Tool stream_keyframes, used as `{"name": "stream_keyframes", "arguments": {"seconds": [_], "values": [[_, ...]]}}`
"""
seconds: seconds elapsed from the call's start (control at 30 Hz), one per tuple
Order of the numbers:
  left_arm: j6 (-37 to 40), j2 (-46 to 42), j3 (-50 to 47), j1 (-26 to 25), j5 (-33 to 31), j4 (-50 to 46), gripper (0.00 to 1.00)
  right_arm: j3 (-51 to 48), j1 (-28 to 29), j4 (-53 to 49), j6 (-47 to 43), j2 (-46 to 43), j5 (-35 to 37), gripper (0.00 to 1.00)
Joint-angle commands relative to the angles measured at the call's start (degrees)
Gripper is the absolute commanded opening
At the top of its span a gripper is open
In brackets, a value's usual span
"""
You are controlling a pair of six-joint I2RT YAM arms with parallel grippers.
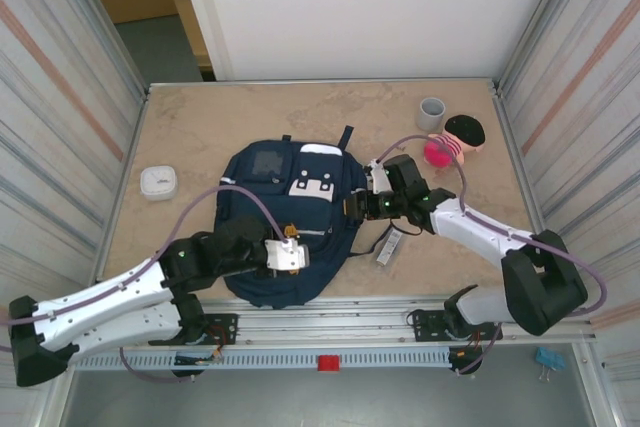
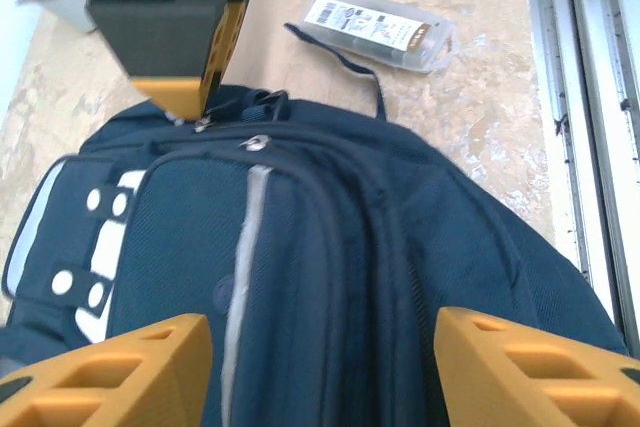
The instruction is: Pack the student bag
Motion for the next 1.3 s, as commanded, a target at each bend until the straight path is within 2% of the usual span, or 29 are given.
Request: {"name": "stream_keyframes", "arguments": {"seconds": [0.0,0.13,0.27,0.43,0.6,0.8,0.9,0.97,1.07,1.13,1.2,1.27], "values": [[0.51,-4.39,2.51,3.52,1.58,-5.64,0.64,1.02,0.02,-1.56,-3.97,-6.75,1.98,0.50],[5.44,-6.19,2.63,7.17,2.14,-11.74,0.66,-2.83,0.11,-1.20,-5.60,-15.46,2.49,0.51],[9.41,-3.52,3.59,10.00,1.92,-15.26,0.68,-7.16,0.34,1.38,-6.01,-22.65,0.28,0.52],[12.75,1.03,5.61,14.81,6.20,-17.83,0.66,-9.25,1.20,2.26,-6.99,-24.54,-4.51,0.53],[14.26,3.28,5.41,15.32,9.03,-18.36,0.69,-9.70,2.82,2.85,-7.47,-24.35,-5.97,0.54],[14.39,6.34,3.64,15.36,3.16,-16.80,0.69,-10.14,3.25,5.36,-7.61,-24.20,-8.01,0.56],[13.74,7.44,2.93,15.44,-0.86,-14.18,0.67,-10.27,3.27,6.10,-7.72,-24.12,-9.26,0.57],[13.46,7.77,3.00,16.24,-1.16,-12.75,0.64,-10.44,3.19,6.62,-7.76,-23.94,-10.27,0.58],[12.18,7.57,3.58,18.10,1.66,-11.13,0.52,-10.84,3.19,7.69,-7.80,-23.44,-12.07,0.58],[11.18,6.86,3.44,19.86,3.53,-9.69,0.26,-11.31,3.18,8.74,-7.73,-23.46,-13.20,0.58],[10.16,6.15,3.36,21.80,6.35,-9.17,0.11,-11.80,3.03,9.91,-7.56,-23.57,-13.61,0.59],[8.10,5.18,3.96,23.91,11.87,-9.72,0.03,-12.03,2.60,10.74,-7.16,-23.18,-13.94,0.63]]}}
